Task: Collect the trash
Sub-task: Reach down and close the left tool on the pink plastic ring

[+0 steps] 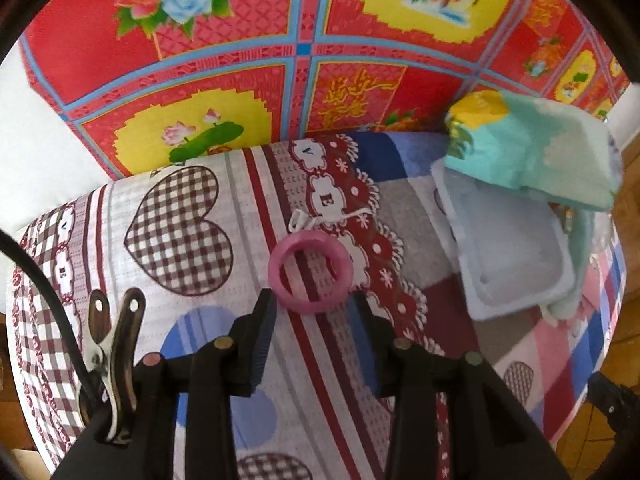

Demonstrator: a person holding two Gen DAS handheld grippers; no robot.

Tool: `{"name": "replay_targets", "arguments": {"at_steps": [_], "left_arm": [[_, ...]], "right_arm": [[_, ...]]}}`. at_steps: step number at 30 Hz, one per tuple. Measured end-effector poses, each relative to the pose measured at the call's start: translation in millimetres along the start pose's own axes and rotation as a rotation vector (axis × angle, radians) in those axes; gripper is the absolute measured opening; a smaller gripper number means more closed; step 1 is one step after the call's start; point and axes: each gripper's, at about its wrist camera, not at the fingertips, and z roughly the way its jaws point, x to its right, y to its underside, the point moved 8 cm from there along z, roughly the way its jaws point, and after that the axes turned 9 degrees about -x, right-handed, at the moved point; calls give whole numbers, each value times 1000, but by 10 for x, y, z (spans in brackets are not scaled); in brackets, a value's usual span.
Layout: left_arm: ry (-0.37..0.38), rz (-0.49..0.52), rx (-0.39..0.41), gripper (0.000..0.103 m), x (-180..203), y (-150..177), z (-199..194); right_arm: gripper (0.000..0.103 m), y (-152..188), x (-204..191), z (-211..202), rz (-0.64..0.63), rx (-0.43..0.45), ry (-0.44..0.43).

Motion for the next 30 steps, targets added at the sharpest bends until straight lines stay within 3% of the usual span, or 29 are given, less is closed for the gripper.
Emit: {"name": "replay_targets", "arguments": {"at_steps": [7,21,24,30], "left_arm": [[-17,15,24,48,112,-160,89],[-65,1,64,45,353,-598,254],[-53,4,56,45,390,-616,273],[-24,-15,44,45,316,-333,143]], "right_arm": [[20,-20,222,-9,25,-10,16],[26,-84,497,4,61,-20,45],[27,-109,557,27,70,-22,53],[35,-252,671,54,80,-6,66]]}}
